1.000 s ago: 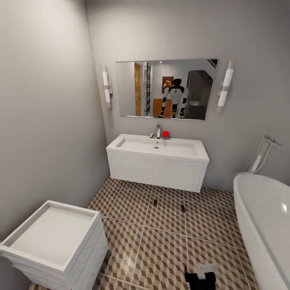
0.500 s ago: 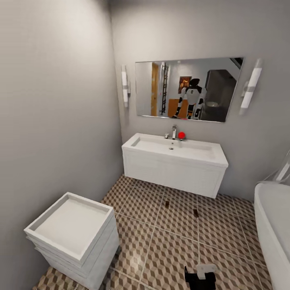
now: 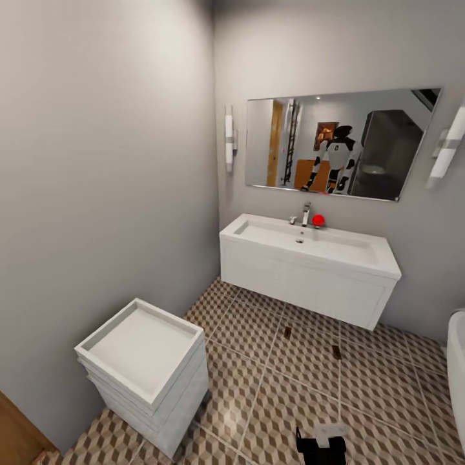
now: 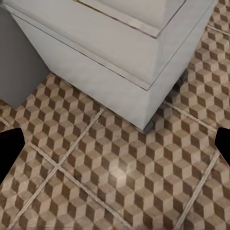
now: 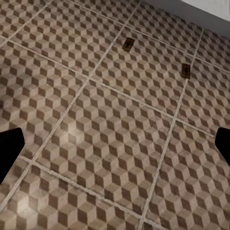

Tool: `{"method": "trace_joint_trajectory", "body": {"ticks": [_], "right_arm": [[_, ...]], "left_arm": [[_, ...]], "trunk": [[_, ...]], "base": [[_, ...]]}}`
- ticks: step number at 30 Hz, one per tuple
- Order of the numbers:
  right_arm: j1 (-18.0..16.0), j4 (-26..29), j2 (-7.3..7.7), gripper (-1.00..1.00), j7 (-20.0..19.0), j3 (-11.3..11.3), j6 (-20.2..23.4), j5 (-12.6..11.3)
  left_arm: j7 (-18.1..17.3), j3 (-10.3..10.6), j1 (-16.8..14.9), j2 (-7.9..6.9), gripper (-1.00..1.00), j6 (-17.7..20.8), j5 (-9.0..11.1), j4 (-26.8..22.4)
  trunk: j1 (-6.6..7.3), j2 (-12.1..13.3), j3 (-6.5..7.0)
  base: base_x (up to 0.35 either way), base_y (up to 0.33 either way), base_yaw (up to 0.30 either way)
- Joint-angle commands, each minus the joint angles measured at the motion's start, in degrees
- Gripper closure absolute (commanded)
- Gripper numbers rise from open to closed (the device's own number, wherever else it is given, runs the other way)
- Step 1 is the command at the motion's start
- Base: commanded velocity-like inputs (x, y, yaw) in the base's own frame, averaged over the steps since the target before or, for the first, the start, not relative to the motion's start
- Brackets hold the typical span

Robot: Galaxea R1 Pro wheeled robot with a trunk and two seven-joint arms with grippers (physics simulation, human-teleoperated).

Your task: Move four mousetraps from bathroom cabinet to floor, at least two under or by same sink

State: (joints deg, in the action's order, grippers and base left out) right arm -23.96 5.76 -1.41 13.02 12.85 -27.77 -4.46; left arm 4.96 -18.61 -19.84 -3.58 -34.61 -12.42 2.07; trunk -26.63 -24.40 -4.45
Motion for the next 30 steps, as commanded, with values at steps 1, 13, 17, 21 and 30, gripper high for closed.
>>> {"method": "trace_joint_trajectory", "body": {"ticks": [1,13,17,21,30], "right_arm": [[0.0,0.0,0.0,-1.0,0.3,0.5,-0.2,-0.5],[-0.1,0.0,0.0,-1.0,0.3,0.5,-0.2,-0.5],[-0.1,0.0,0.0,-1.0,0.3,0.5,-0.2,-0.5],[-0.1,0.0,0.0,-1.0,0.3,0.5,-0.2,-0.5],[0.0,0.0,0.0,-1.0,0.3,0.5,-0.2,-0.5]], "left_arm": [[0.5,-0.1,-0.1,-0.02,-1.0,-0.3,-0.6,0.2],[0.5,-0.1,-0.1,-0.02,-1.0,-0.3,-0.6,0.2],[0.5,-0.1,-0.1,-0.02,-1.0,-0.3,-0.6,0.2],[0.5,-0.1,-0.1,-0.02,-1.0,-0.3,-0.6,0.2],[0.5,-0.1,-0.1,-0.02,-1.0,-0.3,-0.6,0.2]], "trunk": [[-0.03,-0.1,-0.12],[-0.03,-0.1,-0.12],[-0.03,-0.1,-0.12],[-0.03,-0.1,-0.12],[-0.03,-0.1,-0.12]], "base": [[0.0,0.0,0.26],[0.0,0.0,0.26],[0.0,0.0,0.26],[0.0,0.0,0.26],[0.0,0.0,0.26]]}}
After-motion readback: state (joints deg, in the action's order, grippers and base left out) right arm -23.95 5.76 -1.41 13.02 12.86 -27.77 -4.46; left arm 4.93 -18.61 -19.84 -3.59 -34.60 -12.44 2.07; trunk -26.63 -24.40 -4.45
